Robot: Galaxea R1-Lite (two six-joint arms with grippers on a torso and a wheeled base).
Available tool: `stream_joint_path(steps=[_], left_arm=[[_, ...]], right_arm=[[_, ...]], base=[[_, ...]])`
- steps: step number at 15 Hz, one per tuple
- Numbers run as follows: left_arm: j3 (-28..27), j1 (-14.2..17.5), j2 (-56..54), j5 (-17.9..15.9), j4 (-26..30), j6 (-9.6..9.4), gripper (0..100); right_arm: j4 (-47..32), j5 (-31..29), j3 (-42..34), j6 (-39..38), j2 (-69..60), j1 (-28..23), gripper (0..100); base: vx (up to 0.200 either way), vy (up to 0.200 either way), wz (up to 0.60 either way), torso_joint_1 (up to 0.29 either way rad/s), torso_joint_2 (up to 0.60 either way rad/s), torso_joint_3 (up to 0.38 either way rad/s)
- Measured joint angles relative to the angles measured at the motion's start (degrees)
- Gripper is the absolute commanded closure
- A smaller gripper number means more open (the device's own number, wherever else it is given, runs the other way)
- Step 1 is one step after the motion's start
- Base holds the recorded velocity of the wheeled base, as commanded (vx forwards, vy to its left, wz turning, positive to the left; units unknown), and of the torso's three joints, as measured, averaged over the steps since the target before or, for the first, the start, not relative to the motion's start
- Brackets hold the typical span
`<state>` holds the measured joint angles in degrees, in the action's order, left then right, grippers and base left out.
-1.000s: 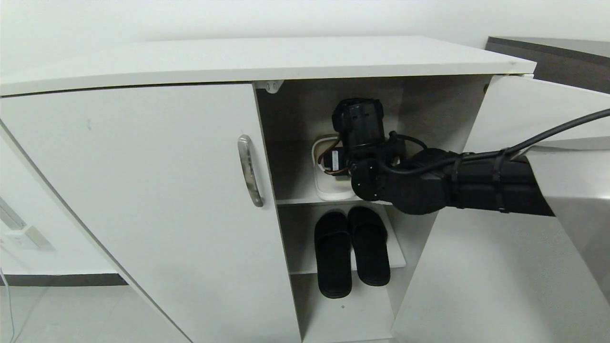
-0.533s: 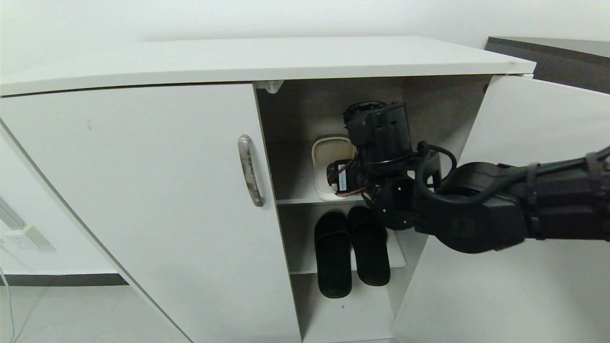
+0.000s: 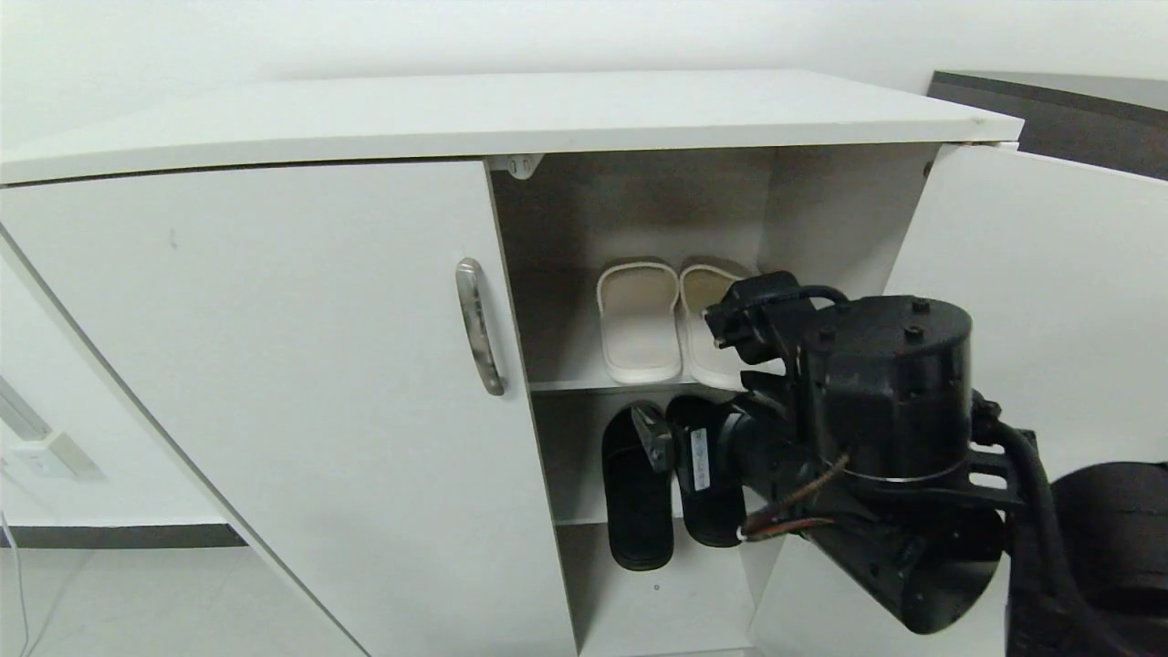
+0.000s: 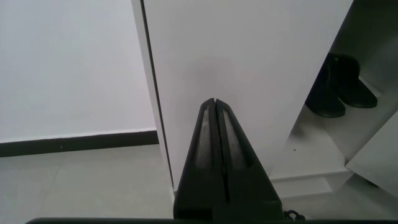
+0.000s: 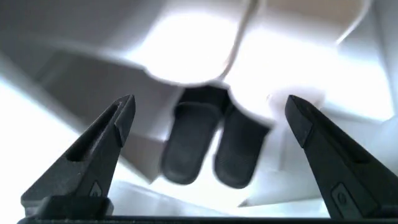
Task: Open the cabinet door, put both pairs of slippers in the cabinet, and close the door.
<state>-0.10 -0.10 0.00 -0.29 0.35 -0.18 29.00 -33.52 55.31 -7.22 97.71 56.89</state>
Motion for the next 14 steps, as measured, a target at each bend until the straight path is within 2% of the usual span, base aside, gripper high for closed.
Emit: stream_joint_path(steps=[3,13,14], left_arm=[[0.0,0.0,0.0,-0.04,-0.02,-0.06,100],[0.02,0.0,0.0,-0.04,0.0,-0.22,100],[0.02,0.0,0.0,-0.04,-0.02,-0.2,100]], right_arm=[[6.58,3.74,-6.17,3.1,-1.77,0.51,100],[7.56,3.94,-7.9,3.28,-1.05,0.88,100],[7.59,3.94,-7.98,3.28,-0.96,0.88,100]], base=[[0.0,0.0,0.0,0.0,0.0,0.0],[0.0,0.0,0.0,0.0,0.0,0.0],[-0.2,0.0,0.0,0.002,0.01,-0.002]])
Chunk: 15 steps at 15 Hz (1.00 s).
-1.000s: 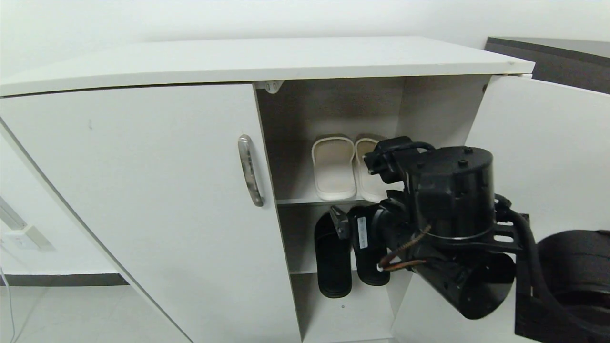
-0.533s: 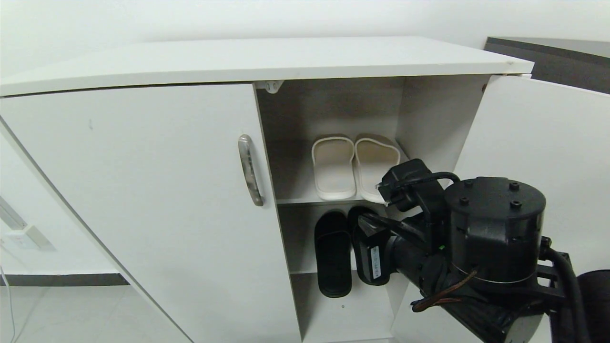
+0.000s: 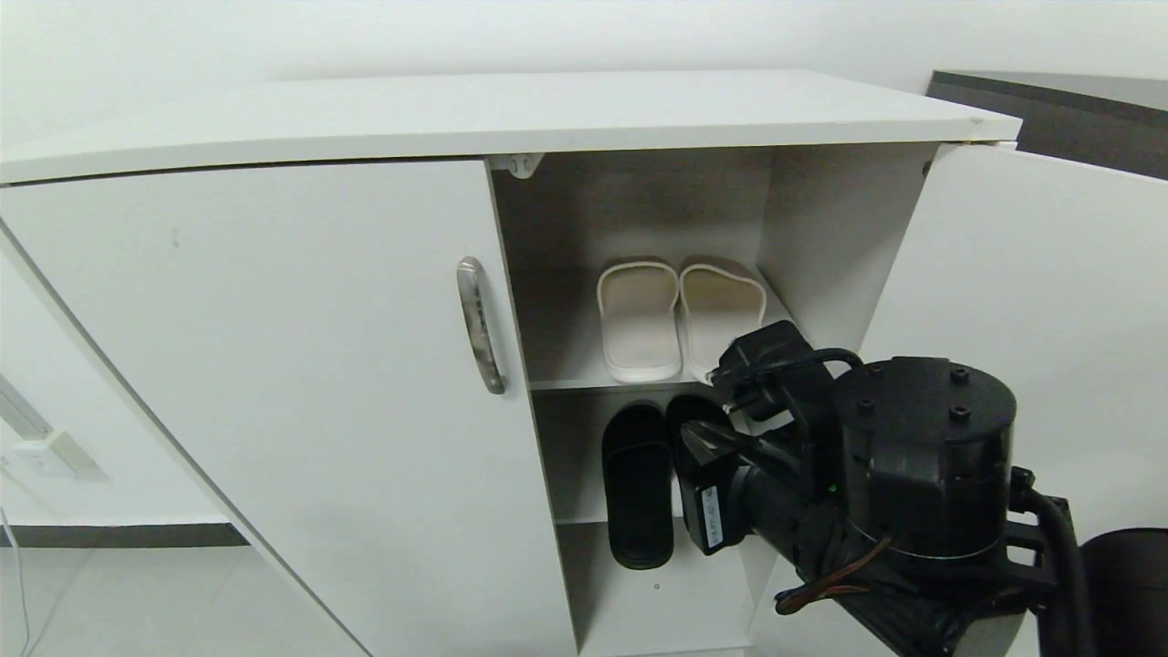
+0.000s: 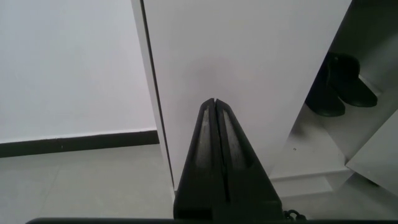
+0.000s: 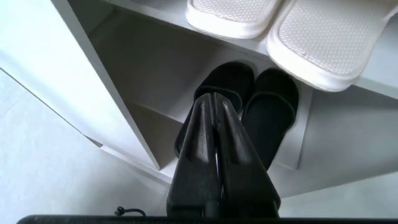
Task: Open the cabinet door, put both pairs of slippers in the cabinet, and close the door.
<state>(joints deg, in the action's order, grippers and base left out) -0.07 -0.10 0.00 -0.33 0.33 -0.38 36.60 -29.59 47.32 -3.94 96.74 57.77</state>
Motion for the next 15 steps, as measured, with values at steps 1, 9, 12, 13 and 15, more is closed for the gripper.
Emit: stream_joint_path(steps=[1,9,12,13,15], left_arm=[[0.0,0.0,0.0,-0.02,0.0,0.0,100],[-0.02,0.02,0.0,-0.1,0.05,0.05,100],[-0.02,0.02,0.0,-0.11,-0.01,0.02,100],[0.0,-0.01,0.0,-0.11,0.02,0.05,100],[0.0,0.0,0.0,-0.11,0.02,0.05,100]], right_arm=[[0.07,-0.02,0.0,-0.02,0.11,0.0,100],[0.05,-0.02,-0.13,-0.02,0.46,0.05,100],[0.05,0.0,-0.35,-0.02,0.5,0.02,100],[0.0,0.04,-0.69,-0.02,0.52,0.02,100],[0.05,0.04,-0.91,0.0,0.52,-0.04,100]], base=[[-0.2,0.0,0.0,0.012,0.01,0.002],[-0.2,0.0,0.0,0.001,0.0,0.002],[-0.2,0.0,0.0,0.002,0.0,-0.001],[-0.2,0.0,0.0,-0.002,0.01,0.002],[-0.2,0.0,0.0,-0.002,0.0,0.0]])
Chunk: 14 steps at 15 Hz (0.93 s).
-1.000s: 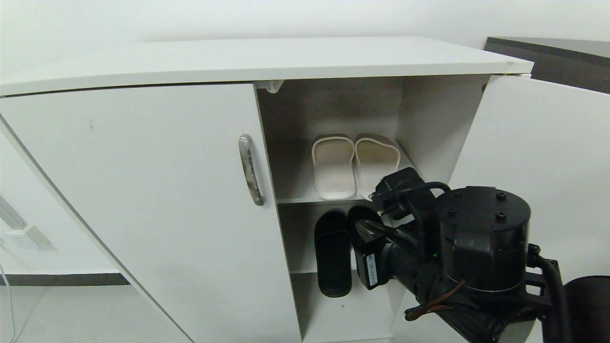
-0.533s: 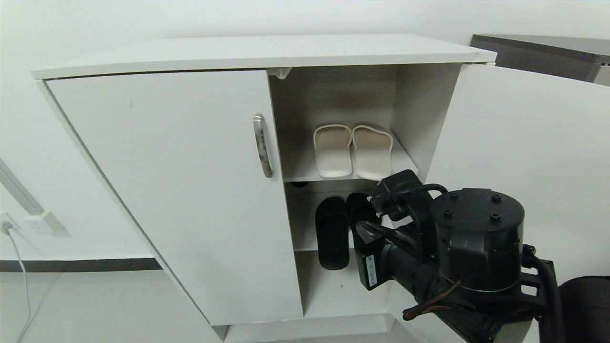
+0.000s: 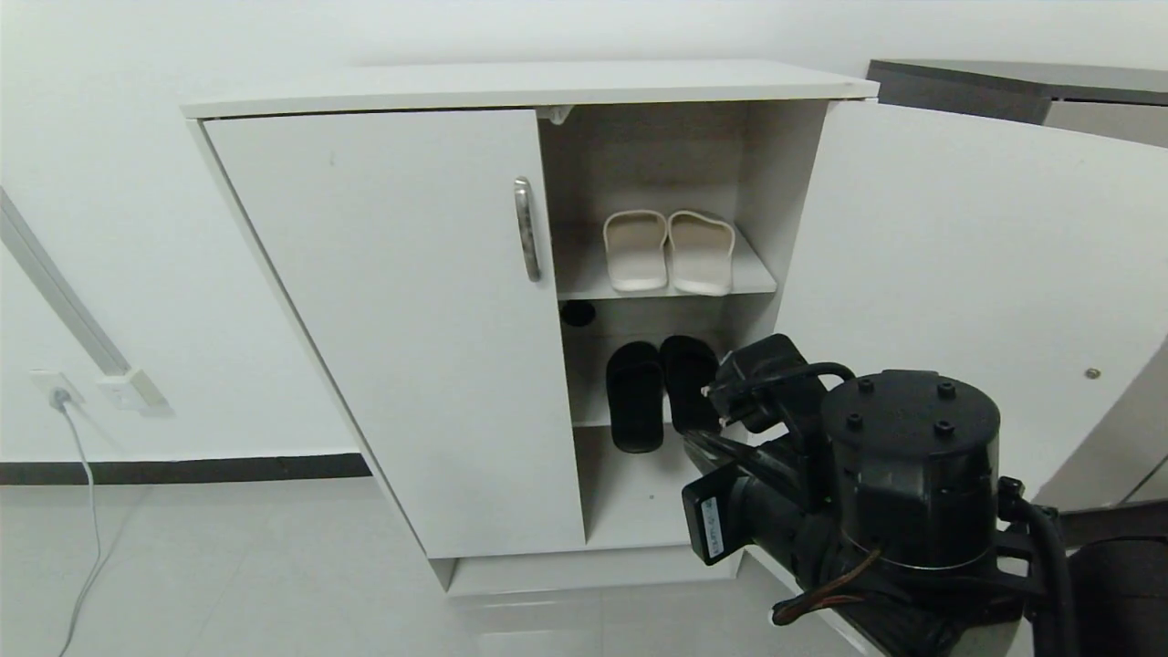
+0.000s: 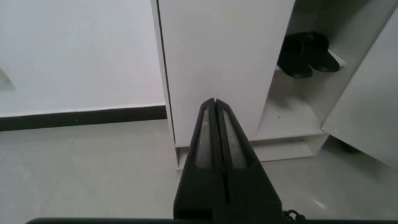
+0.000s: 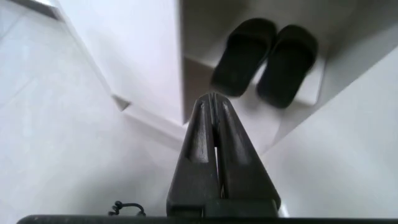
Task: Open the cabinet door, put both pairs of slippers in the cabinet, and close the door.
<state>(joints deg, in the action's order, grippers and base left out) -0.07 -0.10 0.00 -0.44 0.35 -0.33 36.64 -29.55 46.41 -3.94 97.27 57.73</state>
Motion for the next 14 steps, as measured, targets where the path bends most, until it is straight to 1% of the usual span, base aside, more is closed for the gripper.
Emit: stream_joint_path(steps=[1,8,14], left_arm=[[-0.02,0.0,0.0,0.0,-0.04,-0.02,100],[-0.02,-0.01,0.0,0.0,0.0,-0.02,100],[-0.02,0.02,0.0,0.09,0.0,0.06,100]], right_arm=[[-0.02,0.0,-0.09,-0.02,0.0,-0.22,100],[-0.02,0.07,-1.01,0.17,0.0,-2.58,100],[0.06,0.11,-1.21,0.17,0.74,-2.63,100]], base=[[-0.2,0.0,0.0,0.007,0.0,0.002],[0.0,0.0,0.0,0.0,0.0,0.0],[0.0,0.0,0.0,0.0,0.0,0.0]])
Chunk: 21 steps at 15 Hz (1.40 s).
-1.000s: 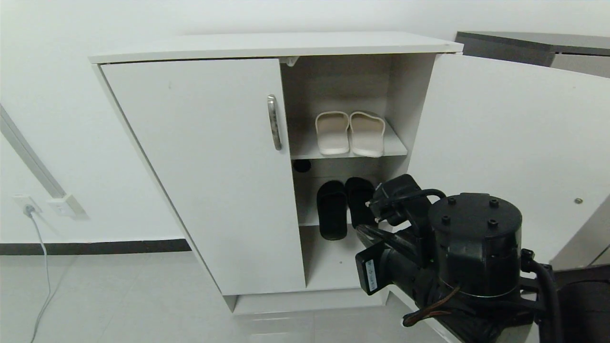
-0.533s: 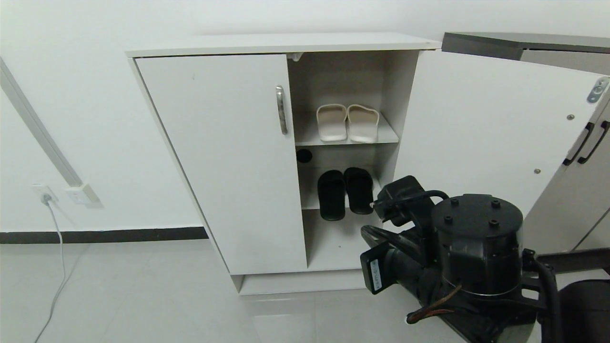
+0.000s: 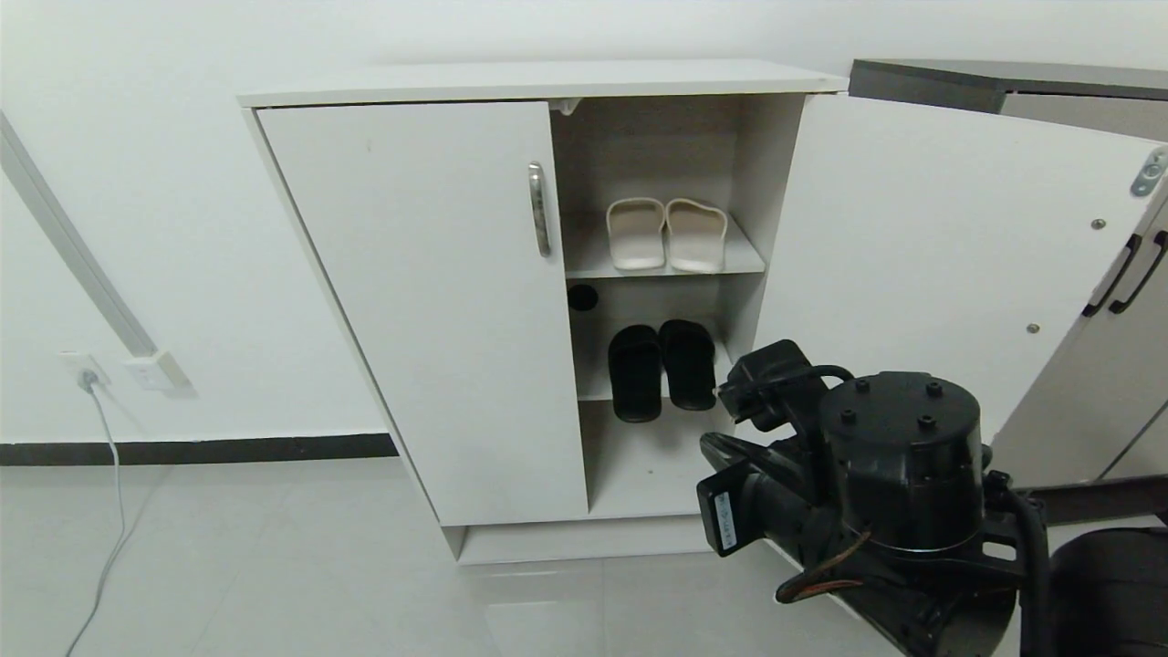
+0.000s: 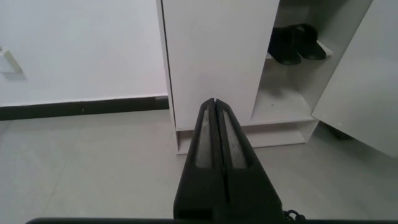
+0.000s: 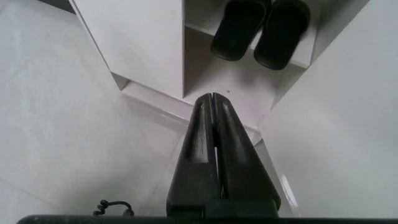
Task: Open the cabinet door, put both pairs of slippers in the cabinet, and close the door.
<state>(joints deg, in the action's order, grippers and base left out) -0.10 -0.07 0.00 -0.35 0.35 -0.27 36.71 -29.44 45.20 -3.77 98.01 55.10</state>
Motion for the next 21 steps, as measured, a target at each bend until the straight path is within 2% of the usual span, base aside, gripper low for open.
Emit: stream_joint_path(steps=[7,13,21], left_arm=[[0.0,0.0,0.0,0.0,0.0,0.02,100],[-0.01,0.0,0.0,0.02,-0.06,0.0,100],[0.0,0.0,0.0,-0.05,-0.02,0.0,100]], right_arm=[[-0.15,-0.04,-0.02,0.07,0.46,-0.01,100],[0.02,-0.09,0.09,0.1,0.72,0.16,100],[-0.09,-0.15,0.0,0.0,1.41,0.05,100]], base=[[0.0,0.0,0.0,0.0,-0.03,-0.032],[0.0,0.0,0.0,0.023,-0.38,-0.359],[0.0,0.0,0.0,0.123,-0.47,-0.347]])
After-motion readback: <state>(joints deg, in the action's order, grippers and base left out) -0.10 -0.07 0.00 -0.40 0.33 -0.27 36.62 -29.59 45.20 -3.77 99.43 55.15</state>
